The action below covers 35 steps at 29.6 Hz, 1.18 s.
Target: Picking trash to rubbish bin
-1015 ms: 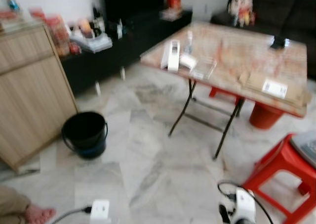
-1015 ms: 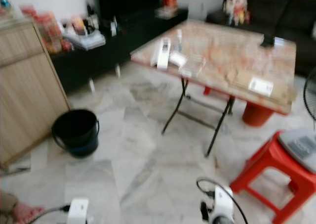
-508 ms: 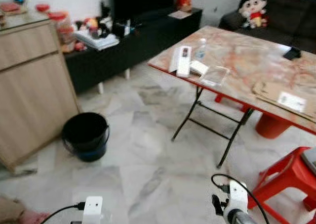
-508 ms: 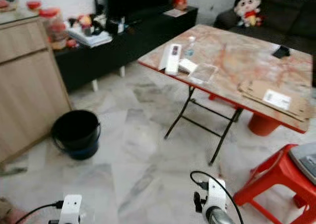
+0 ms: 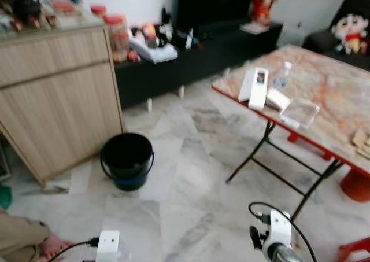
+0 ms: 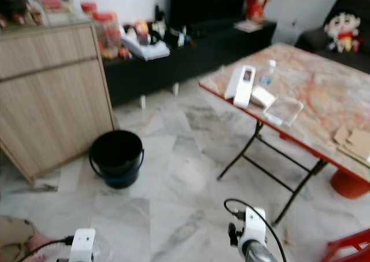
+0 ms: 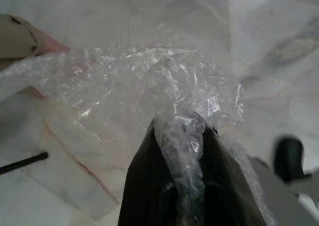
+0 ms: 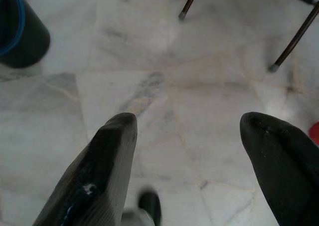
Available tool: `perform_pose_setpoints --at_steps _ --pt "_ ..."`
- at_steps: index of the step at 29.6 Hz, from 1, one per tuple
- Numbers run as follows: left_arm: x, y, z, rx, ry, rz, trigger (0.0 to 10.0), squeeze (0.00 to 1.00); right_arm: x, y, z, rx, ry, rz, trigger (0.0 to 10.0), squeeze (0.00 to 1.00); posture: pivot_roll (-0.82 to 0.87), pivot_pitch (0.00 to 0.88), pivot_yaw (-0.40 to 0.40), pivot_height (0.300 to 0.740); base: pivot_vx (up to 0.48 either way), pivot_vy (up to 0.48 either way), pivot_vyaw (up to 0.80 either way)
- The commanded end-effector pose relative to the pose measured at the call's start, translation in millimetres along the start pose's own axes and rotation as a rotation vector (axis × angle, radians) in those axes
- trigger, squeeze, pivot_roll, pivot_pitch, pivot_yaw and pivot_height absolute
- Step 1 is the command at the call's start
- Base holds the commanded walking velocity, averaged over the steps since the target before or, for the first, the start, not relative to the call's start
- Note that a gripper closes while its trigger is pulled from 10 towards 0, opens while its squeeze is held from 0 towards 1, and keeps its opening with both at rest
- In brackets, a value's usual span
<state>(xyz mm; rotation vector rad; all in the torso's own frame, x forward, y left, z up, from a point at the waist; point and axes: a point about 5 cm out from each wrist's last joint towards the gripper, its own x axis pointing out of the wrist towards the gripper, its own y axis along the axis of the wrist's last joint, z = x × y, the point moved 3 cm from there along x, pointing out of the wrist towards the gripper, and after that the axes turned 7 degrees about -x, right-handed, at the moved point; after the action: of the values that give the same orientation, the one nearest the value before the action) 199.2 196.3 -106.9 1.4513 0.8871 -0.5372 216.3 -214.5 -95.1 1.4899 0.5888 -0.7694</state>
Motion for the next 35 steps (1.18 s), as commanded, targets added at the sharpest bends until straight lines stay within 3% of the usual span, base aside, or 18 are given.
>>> perform_pose_setpoints --at_steps 1,8,14,35 --pt "-0.9 -2.7 7.6 0.001 -0.018 -0.01 10.0 0.0 -0.3 4.0 10.0 -0.001 -0.024 0.008 10.0 0.0 -0.1 0.0 -0.114 0.74 0.356 0.0 0.43" --pt "-0.7 -2.0 7.2 -0.002 -0.015 -0.008 10.0 0.0 0.1 6.1 8.9 -0.011 -0.02 0.014 10.0 0.0 -0.09 0.005 -0.118 0.74 0.352 0.0 0.18" --pt "-0.9 -2.3 8.0 -0.009 -0.014 -0.008 10.0 0.0 0.4 7.1 7.3 -0.011 -0.012 0.018 10.0 0.0 -0.1 0.011 -0.123 0.74 0.352 0.0 0.8" --pt "-1.7 -5.9 7.1 0.002 -0.016 -0.012 10.0 0.0 1.0 11.0 8.1 0.008 -0.017 0.03 10.0 0.0 -0.09 0.0 -0.113 0.74 0.364 0.0 0.0"
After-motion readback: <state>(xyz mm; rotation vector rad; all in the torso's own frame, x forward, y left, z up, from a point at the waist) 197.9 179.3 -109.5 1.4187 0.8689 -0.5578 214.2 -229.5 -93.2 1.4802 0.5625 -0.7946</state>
